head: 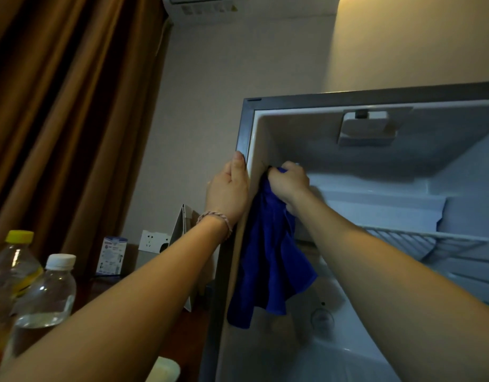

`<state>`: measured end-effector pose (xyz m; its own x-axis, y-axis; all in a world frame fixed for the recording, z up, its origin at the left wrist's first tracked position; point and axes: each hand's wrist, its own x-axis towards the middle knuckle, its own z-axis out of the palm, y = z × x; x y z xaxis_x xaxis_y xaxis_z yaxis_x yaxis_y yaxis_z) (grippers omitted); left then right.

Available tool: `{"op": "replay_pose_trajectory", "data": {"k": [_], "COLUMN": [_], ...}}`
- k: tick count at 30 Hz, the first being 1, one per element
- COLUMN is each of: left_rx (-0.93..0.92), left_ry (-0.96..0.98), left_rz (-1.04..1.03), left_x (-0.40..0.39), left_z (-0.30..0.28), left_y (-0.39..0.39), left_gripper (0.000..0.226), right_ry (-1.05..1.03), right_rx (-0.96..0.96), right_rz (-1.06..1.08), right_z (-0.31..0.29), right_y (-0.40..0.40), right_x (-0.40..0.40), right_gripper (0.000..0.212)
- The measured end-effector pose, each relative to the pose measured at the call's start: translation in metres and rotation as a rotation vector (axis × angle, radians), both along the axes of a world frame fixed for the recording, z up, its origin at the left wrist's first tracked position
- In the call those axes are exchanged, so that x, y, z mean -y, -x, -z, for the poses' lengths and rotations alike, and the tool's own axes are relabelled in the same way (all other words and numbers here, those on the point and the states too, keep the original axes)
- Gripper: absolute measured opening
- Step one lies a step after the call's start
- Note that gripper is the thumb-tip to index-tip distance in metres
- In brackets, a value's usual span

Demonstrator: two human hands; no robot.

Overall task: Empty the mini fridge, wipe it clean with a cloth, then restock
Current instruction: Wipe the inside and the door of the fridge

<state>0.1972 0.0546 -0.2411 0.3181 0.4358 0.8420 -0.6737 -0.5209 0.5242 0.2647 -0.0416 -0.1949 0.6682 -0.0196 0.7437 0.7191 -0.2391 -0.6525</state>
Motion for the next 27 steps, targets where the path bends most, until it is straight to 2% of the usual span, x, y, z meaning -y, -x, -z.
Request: {"op": "replay_pose_trajectory", "data": {"k": [5,8,11,15,23,27], "left_rx": [0.011,0.021,0.023,0.019,0.027,0.014], "left_ry": [-0.028,-0.03,-0.028,-0.026,-0.02,-0.042], "left_rz": [-0.011,-0.001,0.006,0.012,0.026,0.059], "left_x": [-0.001,-0.002,-0.003,-0.002,-0.003,-0.005], "left_z": [0.0,0.001,0.001,0.001,0.002,0.003], "left_y": [0.001,0.001,0.001,0.0,-0.001,-0.002], "left_gripper": [0.053,0.054,0.053,0.054,0.049,0.042], "right_ry": [0.019,0.08,0.2,0.41,0.356,0.456], "right_rx": [0.065,0.09,0.098,0.115,0.227,0.169], "right_rz": [-0.048,-0.059,-0.027,0.098,0.177,0.16], "right_z": [0.005,0.004,0.002,0.002,0.011,0.013], "right_y": [0.01,0.011,0.01,0.012,0.02,0.021], "right_x": [0.004,0.009,0.017,0.031,0.035,0.034], "right_gripper": [0.008,0.009,0.02,0.018,0.019,0.023]}}
